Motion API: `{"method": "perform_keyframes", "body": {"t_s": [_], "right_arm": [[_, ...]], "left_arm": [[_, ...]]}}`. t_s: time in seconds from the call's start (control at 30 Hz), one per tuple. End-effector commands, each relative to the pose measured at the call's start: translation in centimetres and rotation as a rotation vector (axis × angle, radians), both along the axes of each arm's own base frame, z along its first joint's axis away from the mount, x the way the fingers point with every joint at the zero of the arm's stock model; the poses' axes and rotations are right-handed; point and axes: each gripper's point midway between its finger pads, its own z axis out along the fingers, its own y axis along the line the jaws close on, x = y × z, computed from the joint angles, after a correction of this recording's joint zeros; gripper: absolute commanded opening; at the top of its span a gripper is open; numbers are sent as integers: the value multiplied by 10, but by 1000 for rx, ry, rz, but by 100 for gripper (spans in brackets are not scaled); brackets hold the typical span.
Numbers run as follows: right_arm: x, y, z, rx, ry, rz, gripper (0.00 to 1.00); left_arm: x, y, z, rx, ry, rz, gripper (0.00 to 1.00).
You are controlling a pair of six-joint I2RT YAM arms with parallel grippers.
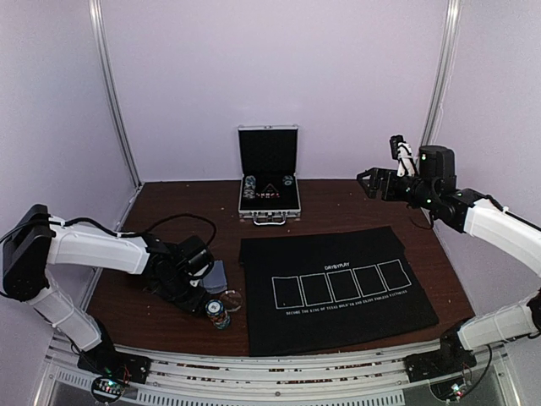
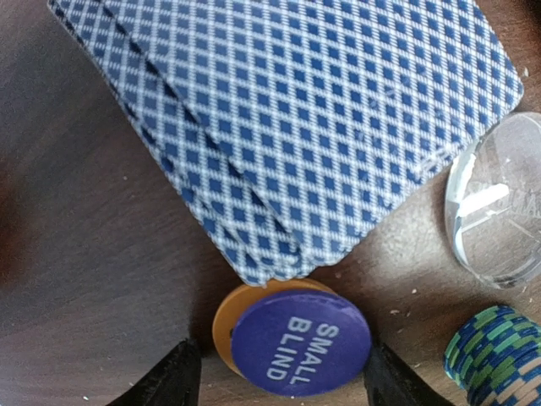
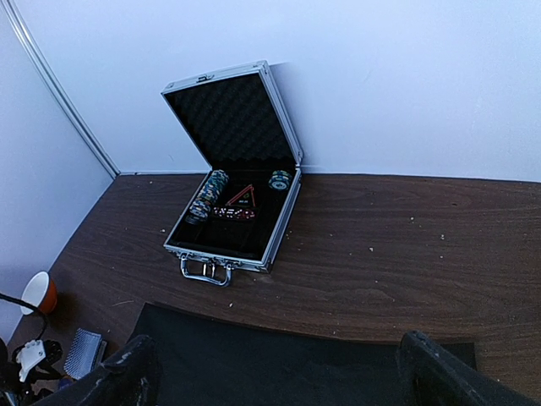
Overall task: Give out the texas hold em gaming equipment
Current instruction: Move the small blind button and big blind button to the center of the board.
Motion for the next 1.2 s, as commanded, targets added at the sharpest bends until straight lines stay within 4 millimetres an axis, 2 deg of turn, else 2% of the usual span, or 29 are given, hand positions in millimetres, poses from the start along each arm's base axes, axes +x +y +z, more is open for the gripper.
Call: {"method": "perform_keyframes", "body": {"t_s": [0.0,0.23,0.5,0.57,0.73,0.8,1.0,1.17], "right_arm": [[1,2,-3,-6,4,-1,100],[-1,1,-1,-3,0,-3,100],[-1,1,0,2,-3,-3,100],[-1,1,0,2,-3,-2,100],[-2,0,1,3,-5,-3,100],[-2,0,-1,0,-1,-3,100],[-2,2,-3,5,5,-1,100],[-1,2,-3,4,6,-1,100]], "left_arm": [[14,7,7,39,-66,43,64],[11,14,1,37,-36,89,49],[20,25,5,-4,-33,160,44],[21,28,3,-19,-19,182,45],[21,30,1,-28,-3,200,59],[24,31,3,-24,-14,204,61],[29,28,10,-64,-21,233,59],[30,31,12,-51,-34,237,52]]}}
